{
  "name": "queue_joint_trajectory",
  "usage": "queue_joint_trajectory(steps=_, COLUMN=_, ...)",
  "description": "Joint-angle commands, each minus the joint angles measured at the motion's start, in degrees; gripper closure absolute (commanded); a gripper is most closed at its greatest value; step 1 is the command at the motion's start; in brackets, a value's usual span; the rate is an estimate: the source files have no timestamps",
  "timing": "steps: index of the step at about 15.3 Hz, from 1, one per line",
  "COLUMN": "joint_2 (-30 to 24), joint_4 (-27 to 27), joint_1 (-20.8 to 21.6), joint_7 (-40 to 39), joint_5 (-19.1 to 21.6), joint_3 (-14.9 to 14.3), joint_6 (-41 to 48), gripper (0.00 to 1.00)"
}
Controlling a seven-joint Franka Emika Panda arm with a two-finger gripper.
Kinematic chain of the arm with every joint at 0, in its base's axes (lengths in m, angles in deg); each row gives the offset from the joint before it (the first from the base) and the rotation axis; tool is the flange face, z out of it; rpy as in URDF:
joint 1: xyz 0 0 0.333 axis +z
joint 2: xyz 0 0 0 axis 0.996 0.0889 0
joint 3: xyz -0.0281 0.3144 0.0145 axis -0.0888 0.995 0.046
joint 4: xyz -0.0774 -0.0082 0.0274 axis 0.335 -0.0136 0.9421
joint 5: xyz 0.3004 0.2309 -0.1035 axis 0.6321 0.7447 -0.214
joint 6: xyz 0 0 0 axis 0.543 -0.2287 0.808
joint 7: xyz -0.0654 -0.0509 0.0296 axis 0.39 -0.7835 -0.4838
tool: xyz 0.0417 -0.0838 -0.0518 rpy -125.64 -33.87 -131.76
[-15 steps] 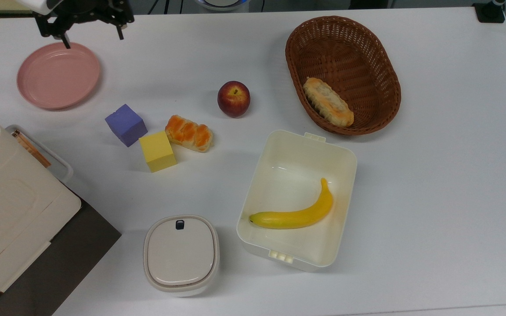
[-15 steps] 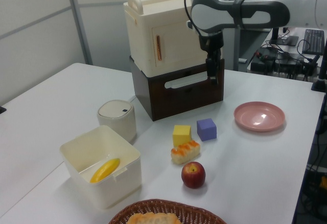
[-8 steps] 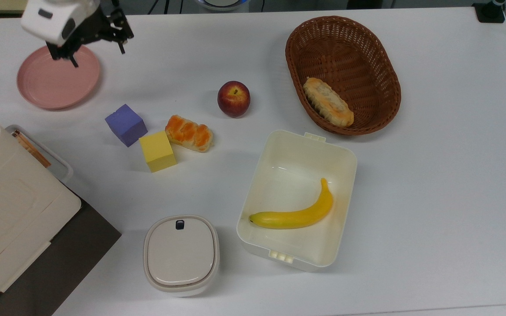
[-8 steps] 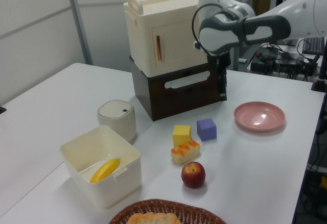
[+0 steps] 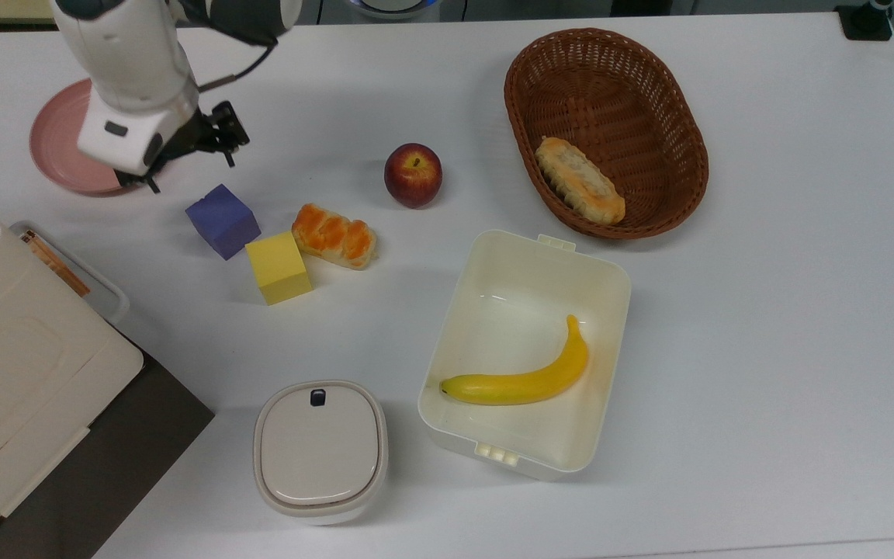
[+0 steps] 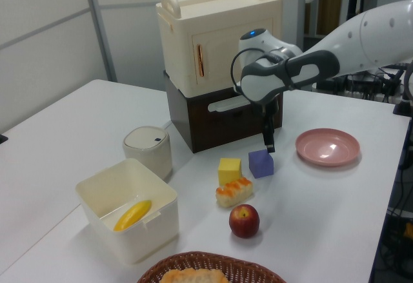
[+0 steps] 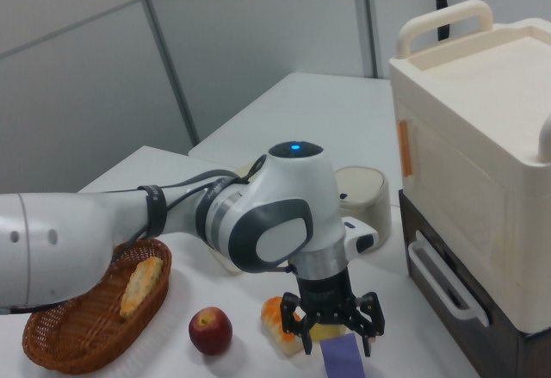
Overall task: Put the purple cube on a plate
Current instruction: 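Lower the gripper onto the purple cube and close on it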
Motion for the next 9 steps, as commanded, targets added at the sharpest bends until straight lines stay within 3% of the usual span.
queue_joint_trajectory(steps=1, joint_2=2.0, joint_4=0.4, joint_1=0.0, joint_7=-2.2, joint_5=0.4, joint_3=1.4, joint_6=-3.0, gripper=0.0)
queue_joint_trajectory(steps=7, joint_2=5.1, joint_4=0.3, joint_1=0.0, joint_7=-1.5, joint_5=0.4, joint_3=3.5, joint_6=-8.3, gripper=0.0)
queue_joint_trajectory(steps=8, joint_2=5.0, joint_4=0.3, joint_1=-0.1, joint_7=-1.5, joint_5=0.4, joint_3=3.5, joint_6=-8.3, gripper=0.04)
queue_joint_trajectory(steps=9, joint_2=5.0, joint_4=0.3, joint_1=-0.1, joint_7=-1.5, joint_5=0.3, joint_3=3.5, joint_6=-8.3, gripper=0.17)
